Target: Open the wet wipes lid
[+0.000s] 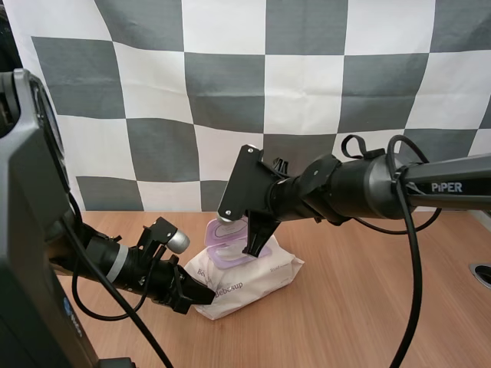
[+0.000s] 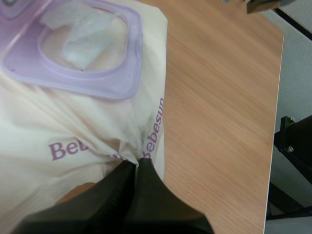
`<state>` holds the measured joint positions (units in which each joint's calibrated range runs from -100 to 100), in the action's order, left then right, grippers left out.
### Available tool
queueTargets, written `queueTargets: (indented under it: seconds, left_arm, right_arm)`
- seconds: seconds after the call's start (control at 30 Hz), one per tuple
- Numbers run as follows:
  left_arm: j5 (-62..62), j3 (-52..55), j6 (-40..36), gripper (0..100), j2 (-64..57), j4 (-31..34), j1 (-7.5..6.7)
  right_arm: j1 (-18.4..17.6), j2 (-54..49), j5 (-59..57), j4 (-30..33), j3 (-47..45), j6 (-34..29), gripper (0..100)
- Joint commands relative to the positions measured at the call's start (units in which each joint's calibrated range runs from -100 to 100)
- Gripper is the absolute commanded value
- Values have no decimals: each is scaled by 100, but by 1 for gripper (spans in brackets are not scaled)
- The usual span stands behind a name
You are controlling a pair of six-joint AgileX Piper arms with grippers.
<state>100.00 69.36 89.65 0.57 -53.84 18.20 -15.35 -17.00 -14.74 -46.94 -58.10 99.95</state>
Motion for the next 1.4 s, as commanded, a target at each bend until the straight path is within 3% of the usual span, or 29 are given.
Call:
queueTargets:
  seconds: [0.0,0.77,1.3,1.37]
  left_arm:
    - [0,0,-12,0,5,2,-4]
    - [0,0,-12,0,5,235,-4]
    - [0,0,-122,0,5,186,4]
    - [-429,0,-197,4,-6,150,4]
  right_arm:
    - [-1,203,-11,4,-3,5,0]
    - [-1,1521,414,4,784,5,0]
    - [-1,1511,414,4,784,5,0]
    - [-1,1511,414,4,784,5,0]
